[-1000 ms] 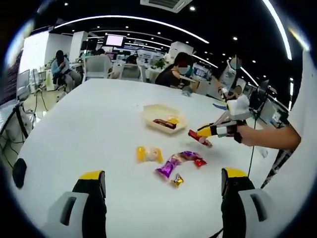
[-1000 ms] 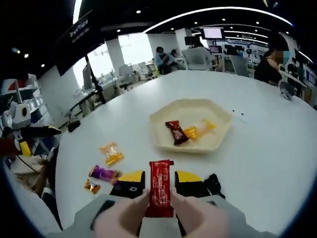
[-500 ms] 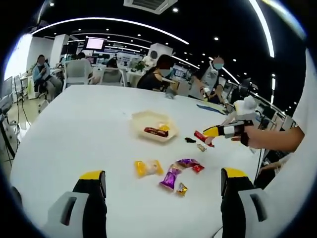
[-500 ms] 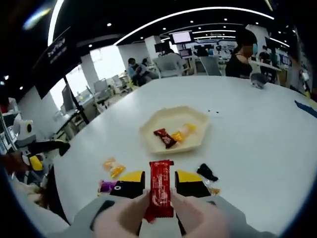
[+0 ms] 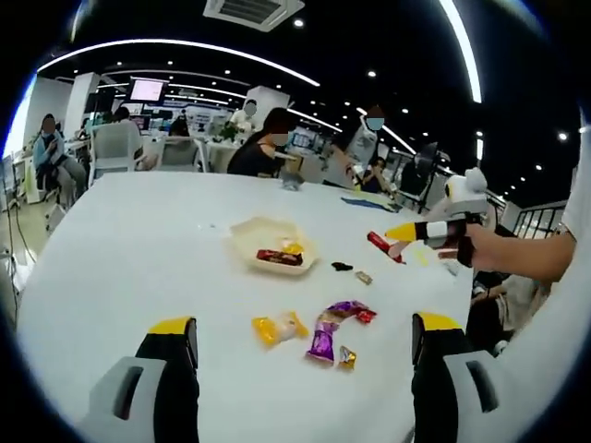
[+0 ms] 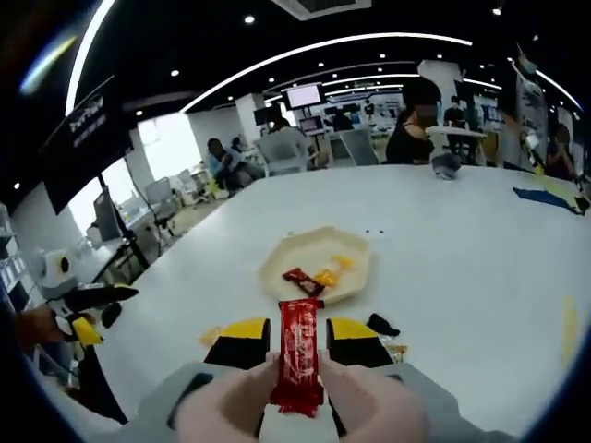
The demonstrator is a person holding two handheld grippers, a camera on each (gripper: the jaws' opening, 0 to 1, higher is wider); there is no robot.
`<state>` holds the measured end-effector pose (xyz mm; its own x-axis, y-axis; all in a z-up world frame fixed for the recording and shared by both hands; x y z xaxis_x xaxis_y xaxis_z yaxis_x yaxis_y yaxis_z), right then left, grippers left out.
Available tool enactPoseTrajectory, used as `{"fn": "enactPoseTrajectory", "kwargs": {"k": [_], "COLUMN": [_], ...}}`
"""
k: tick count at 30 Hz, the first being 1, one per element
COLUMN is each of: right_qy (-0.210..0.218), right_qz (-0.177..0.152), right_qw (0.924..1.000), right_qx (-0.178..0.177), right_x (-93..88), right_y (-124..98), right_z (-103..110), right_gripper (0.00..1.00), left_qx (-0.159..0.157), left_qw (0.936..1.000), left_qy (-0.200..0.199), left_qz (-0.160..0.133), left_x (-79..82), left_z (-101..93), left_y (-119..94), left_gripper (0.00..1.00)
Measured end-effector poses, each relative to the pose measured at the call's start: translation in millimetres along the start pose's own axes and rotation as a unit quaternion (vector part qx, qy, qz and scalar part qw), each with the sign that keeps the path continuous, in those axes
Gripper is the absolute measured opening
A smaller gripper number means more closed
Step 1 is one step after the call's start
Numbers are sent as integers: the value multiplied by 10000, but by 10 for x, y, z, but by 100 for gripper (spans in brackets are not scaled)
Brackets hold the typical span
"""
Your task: Place the target food into the container with the food tongs after gripping and lifting it, then release it inside without dropping or visibly crushing the food.
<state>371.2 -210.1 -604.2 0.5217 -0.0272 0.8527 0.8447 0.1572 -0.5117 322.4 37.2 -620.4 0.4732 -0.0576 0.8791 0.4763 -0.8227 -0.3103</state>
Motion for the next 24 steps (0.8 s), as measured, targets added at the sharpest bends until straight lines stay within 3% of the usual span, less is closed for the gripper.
{"fn": "enactPoseTrajectory", "kwargs": {"k": [5, 8, 11, 14, 17, 24], "right_qy": [128, 132, 91, 121, -3, -163], "right_qz": [-15, 69, 59, 16, 1, 71], "right_qw": [9999, 9998, 9999, 9998, 9999, 9998], "right_qx": [-105, -134, -132, -138, -158, -126], "right_x": [-38, -51, 12, 116, 193, 268], "right_y": [-51, -21, 16, 51, 138, 376], "right_z": [11, 44, 71, 91, 90, 163], "right_gripper": [23, 23, 23, 23, 23, 23], "left_qx": [-80, -108, -130, -76, -46, 240], "left_qw": [10000, 9999, 9997, 9997, 9999, 9994], "left_qy": [24, 18, 115, 109, 69, 265], "left_qz": [24, -39, -172, -216, -123, -18], "left_x": [-39, 67, 189, 202, 169, 262], "left_z": [23, -8, 3, 64, 114, 216], "left_y": [-4, 33, 22, -38, -71, -174], "left_gripper": [97, 96, 97, 97, 98, 99]}}
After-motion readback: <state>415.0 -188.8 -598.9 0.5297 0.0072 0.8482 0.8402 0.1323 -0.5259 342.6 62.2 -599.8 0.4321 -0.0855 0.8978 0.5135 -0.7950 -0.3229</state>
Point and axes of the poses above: the point that each gripper's makers call its tool centre point, and the gripper's own axes: y roughly forward along the fingers, z roughly to its left, x roughly out of its top, the point moved 1 cm from there along -y, roughly backward along the fingers, and after that the axes turned 12 degrees about -x, right-handed, at the moved point
